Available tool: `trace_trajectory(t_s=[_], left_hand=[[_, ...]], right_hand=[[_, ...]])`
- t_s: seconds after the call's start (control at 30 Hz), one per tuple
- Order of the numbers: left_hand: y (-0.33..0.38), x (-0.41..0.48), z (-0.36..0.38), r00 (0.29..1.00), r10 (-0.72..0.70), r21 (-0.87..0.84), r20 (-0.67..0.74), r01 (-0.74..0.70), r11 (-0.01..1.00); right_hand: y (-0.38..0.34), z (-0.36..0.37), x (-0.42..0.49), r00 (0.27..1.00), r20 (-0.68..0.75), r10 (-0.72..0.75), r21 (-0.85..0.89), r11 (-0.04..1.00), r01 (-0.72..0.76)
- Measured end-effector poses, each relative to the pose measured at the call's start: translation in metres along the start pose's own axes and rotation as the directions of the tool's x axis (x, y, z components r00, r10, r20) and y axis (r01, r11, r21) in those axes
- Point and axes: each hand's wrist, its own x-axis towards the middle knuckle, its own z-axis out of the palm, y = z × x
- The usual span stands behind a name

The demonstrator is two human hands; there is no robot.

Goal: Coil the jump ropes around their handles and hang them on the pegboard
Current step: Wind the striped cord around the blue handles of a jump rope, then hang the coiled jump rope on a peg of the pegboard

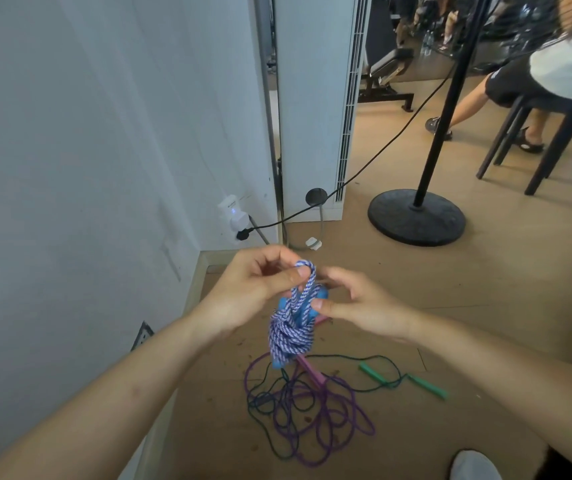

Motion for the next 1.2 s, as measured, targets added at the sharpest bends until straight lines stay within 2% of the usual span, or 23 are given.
trace_trajectory(t_s=[0.13,0.23,0.53,0.67,0.8,0.9,1.03,1.2], left_hand=[[0.001,0.002,-0.004,0.998,0.023,0.046,-0.065,-0.02,0.999],[0.006,0.003,-0.009,0.989,0.043,0.053,-0.144,-0.036,0.998],[0.05,-0.004,-0.027,0.938,0.098,0.042,-0.332,-0.09,0.995],[0.082,-0.01,-0.042,0.897,0.191,0.204,-0.399,-0.116,0.972],[0.123,-0.011,-0.064,0.849,0.262,0.321,-0.459,-0.117,0.94],[0.157,-0.009,-0.084,0.797,0.302,0.379,-0.523,-0.099,0.92],[0.202,-0.01,-0.107,0.673,0.378,0.425,-0.636,-0.103,0.899],[0.247,-0.015,-0.128,0.524,0.487,0.479,-0.699,-0.163,0.863]], right_hand=[[-0.018,0.005,0.006,0.979,-0.134,-0.151,-0.112,0.984,0.137],[-0.025,0.009,0.016,0.96,-0.176,-0.219,-0.157,0.969,0.193],[-0.077,0.005,0.049,0.94,-0.146,-0.308,-0.013,0.951,0.31],[-0.118,0.003,0.07,0.909,-0.155,-0.386,-0.015,0.921,0.389],[-0.175,-0.001,0.098,0.884,-0.1,-0.456,-0.013,0.889,0.457],[-0.219,0.001,0.119,0.858,-0.082,-0.508,0.034,0.858,0.512],[-0.272,0.008,0.143,0.848,-0.126,-0.515,0.132,0.838,0.529],[-0.333,0.021,0.165,0.839,-0.2,-0.506,0.245,0.803,0.543]])
